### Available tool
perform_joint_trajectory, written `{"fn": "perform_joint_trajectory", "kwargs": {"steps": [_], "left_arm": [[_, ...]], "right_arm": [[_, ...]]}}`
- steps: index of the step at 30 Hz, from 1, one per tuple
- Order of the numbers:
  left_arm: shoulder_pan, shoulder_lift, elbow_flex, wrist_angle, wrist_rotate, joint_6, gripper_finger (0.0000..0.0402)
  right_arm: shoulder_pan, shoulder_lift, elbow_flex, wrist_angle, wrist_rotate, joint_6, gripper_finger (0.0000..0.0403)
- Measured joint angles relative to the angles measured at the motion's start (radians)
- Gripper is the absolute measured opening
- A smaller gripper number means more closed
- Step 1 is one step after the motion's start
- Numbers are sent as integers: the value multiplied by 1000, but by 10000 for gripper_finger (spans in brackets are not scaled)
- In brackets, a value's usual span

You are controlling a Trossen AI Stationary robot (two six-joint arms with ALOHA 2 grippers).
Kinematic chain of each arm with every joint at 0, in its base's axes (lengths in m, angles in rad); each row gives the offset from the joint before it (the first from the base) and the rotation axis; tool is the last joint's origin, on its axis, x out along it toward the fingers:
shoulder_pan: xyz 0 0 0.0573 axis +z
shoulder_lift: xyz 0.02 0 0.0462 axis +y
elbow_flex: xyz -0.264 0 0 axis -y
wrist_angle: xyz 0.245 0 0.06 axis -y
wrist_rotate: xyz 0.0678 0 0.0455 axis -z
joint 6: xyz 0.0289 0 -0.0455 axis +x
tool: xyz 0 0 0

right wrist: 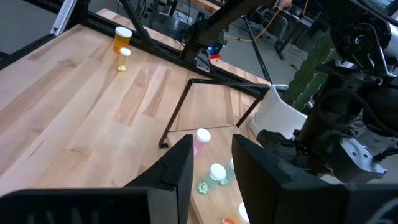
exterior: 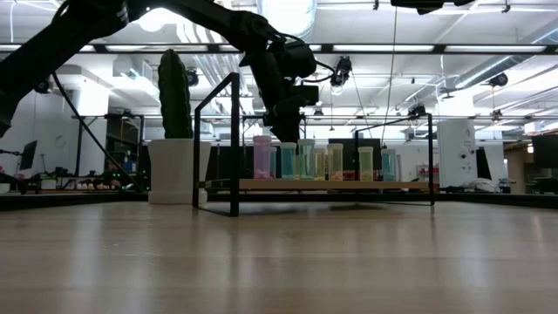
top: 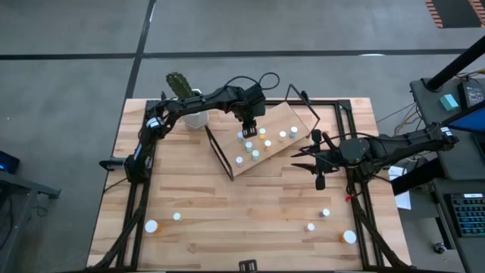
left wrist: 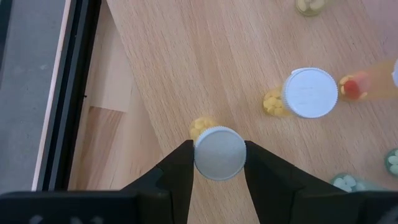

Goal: Pick and place medicine bottles onto shelf by color
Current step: Put the yellow pill bottle on the shelf aligned with the other yellow pill bottles

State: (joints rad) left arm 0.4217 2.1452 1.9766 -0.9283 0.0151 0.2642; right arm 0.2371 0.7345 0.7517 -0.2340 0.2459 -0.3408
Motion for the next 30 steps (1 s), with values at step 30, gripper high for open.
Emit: {"fn": "perform_joint_trajectory", "kwargs": {"steps": [30], "left_arm": [[-62, -211, 2, -33, -34, -49, 231]], "right_arm": [[0, 0, 0, 3, 3, 30, 100]]}}
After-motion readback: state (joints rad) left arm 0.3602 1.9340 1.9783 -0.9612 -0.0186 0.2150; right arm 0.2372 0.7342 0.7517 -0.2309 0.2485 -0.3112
